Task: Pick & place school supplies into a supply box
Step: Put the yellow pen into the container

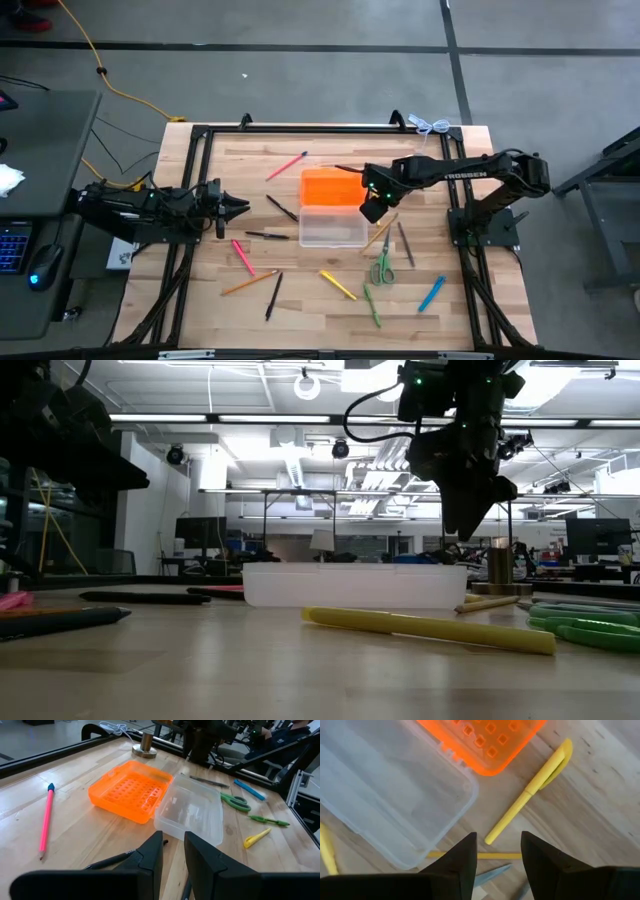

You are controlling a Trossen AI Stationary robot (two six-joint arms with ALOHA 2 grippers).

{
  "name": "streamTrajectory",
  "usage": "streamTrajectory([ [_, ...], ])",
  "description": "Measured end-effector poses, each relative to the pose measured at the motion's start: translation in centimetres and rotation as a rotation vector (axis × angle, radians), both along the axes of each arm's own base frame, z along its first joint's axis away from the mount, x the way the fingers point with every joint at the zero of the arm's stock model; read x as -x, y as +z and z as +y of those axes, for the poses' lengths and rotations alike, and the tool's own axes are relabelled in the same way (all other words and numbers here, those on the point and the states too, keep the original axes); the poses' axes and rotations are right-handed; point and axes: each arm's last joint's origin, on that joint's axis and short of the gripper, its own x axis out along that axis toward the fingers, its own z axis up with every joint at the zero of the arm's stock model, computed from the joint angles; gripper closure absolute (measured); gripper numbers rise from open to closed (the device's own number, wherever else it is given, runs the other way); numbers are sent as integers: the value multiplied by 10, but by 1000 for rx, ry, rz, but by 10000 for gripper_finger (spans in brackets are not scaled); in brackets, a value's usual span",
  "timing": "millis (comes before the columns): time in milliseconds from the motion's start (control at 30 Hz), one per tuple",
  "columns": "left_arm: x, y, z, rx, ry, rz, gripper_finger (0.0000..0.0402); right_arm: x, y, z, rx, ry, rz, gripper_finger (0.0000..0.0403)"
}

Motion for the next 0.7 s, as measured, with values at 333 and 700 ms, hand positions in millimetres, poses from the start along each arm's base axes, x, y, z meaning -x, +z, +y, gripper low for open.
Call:
streamTrajectory([
  [333,0,0,0,1,0,-4,291,4,-7,1,-1,11,24,272],
  [700,0,0,0,1,0,-6,291,3,-15,0,-10,14,-10,249],
])
